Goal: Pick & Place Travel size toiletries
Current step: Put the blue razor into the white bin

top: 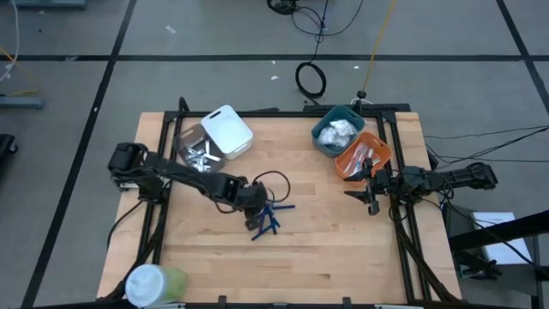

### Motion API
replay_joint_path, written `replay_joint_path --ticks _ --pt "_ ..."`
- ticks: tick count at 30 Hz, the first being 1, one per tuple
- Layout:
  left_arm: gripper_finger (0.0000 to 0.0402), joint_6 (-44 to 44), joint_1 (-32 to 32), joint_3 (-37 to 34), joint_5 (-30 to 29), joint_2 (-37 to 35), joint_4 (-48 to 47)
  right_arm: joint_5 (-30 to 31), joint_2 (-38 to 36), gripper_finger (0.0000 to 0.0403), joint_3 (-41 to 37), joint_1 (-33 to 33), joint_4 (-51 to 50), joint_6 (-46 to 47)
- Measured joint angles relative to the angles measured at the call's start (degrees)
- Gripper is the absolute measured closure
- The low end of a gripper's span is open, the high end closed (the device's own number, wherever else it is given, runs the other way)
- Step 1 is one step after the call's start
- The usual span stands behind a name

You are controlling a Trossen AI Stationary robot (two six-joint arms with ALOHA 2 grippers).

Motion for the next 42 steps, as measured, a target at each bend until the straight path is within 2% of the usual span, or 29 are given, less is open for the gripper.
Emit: replay_joint_path --ticks 4,12,15,19,24,31,36,42 --pt "0.0276 -3.86 1.05 0.00 1.23 1.29 0.39 0.00 0.00 0.0211 0.01 -0.01 0.00 0.00" --pt "0.0169 -5.86 0.45 -0.03 3.11 3.03 3.42 0.00 0.00 0.0211 0.01 -0.02 -0.02 0.00" --pt "0.0148 -7.21 0.15 -0.03 2.52 3.54 5.65 0.00 0.00 0.0211 0.00 -0.01 -0.11 0.00" --pt "0.0138 -9.69 0.02 -0.04 0.68 5.11 5.93 0.00 0.00 0.0211 0.01 0.00 -0.09 0.00" --pt "0.0144 -10.32 0.07 -0.09 0.54 7.77 6.18 0.00 0.02 0.0211 0.00 -0.01 0.05 0.00" --pt "0.0173 -11.60 0.21 -0.11 0.70 8.17 5.82 0.00 0.02 0.0211 0.01 -0.02 0.24 0.00" --pt "0.0216 -11.47 0.18 -0.11 1.00 8.07 5.85 0.00 0.02 0.0211 0.00 -0.02 0.24 0.00" --pt "0.0288 -11.64 0.20 -0.11 1.41 8.07 5.85 0.00 0.02 0.0211 0.00 -0.02 0.24 0.00"
